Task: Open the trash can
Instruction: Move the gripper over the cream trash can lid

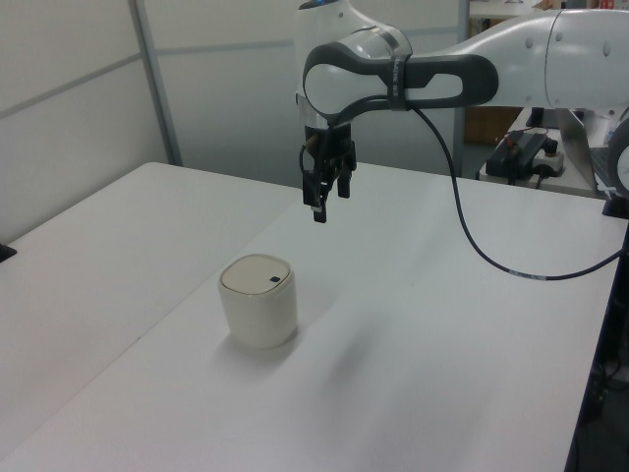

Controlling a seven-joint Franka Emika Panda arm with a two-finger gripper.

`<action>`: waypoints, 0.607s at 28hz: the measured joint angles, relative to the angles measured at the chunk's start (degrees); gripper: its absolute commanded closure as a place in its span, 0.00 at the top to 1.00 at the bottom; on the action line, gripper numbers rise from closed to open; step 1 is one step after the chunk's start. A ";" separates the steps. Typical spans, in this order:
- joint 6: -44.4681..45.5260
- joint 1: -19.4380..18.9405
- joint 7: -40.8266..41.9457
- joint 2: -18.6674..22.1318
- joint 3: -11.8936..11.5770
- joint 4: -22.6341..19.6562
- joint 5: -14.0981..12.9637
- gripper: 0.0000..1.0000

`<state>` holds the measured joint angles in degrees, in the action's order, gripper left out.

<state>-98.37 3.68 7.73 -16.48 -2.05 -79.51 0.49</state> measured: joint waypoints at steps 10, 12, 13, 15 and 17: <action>0.00 0.45 0.00 0.62 -0.13 0.11 -0.04 0.15; 0.00 0.65 0.00 0.70 -0.14 0.12 -0.30 0.00; 0.00 0.71 0.00 0.70 -0.14 0.12 -0.37 0.00; -0.02 0.76 0.00 0.70 -0.14 0.13 -0.42 0.00; -0.24 0.76 0.00 0.71 -0.14 0.16 -0.44 0.00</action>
<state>-98.61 4.44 7.73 -15.77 -2.18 -79.35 0.04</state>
